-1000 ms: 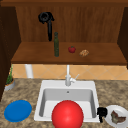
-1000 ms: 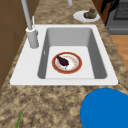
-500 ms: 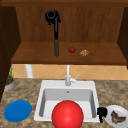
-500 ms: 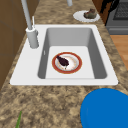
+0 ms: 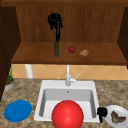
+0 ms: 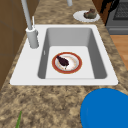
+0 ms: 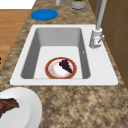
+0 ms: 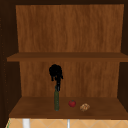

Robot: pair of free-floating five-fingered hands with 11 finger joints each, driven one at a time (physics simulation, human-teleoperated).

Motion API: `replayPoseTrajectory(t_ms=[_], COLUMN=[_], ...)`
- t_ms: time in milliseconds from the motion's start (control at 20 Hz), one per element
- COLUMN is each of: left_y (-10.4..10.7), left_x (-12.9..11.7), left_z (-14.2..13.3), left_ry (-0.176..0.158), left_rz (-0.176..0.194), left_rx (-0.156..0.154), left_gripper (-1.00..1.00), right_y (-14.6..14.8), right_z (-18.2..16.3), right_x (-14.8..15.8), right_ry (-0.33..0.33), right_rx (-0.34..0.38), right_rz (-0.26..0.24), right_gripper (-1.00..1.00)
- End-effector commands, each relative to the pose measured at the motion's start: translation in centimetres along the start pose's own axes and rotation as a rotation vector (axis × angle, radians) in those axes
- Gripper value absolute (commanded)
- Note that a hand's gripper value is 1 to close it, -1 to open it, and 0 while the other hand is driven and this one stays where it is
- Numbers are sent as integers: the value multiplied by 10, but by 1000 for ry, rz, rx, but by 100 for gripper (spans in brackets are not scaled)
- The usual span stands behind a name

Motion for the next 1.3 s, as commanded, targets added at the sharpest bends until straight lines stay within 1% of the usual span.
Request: replayPoseTrajectory(t_ms=[0,50,100,200,250,300,350,450,550,600,700,750,850,1000,1050,1100,1150,1250], left_y=[-3,-2,-2,1,3,4,6,5,6,8,13,16,26,39,39,40,37,36], left_x=[-21,-24,-28,-35,-38,-41,-43,-54,-70,-78,-94,-101,-113,-128,-131,-135,-139,-149], left_z=[-3,-9,-10,-9,-10,-10,-9,-5,0,1,-2,-3,-4,-6,-6,-6,-5,0], left_ry=[63,54,45,32,31,30,20,19,19,23,31,35,39,37,32,31,27,15], left_rz=[24,-3,-7,-11,-11,-9,-2,4,44,57,69,70,57,62,52,48,47,54], left_rx=[14,10,5,10,12,12,5,6,5,1,6,8,10,6,4,3,7,2], left_gripper=[-100,-100,-100,-100,-100,-100,-100,-100,-100,-100,-100,-100,-100,-100,-100,-100,-100,-100], right_y=[0,0,0,0,0,0,0,0,0,0,0,0,0,0,0,0,0,0], right_z=[0,0,0,0,0,0,0,0,0,0,0,0,0,0,0,0,0,0], right_x=[0,0,0,0,0,0,0,0,0,0,0,0,0,0,0,0,0,0], right_ry=[0,0,0,0,0,0,0,0,0,0,0,0,0,0,0,0,0,0], right_rx=[0,0,0,0,0,0,0,0,0,0,0,0,0,0,0,0,0,0], right_rz=[0,0,0,0,0,0,0,0,0,0,0,0,0,0,0,0,0,0], right_gripper=[0,0,0,0,0,0,0,0,0,0,0,0,0,0,0,0,0,0])
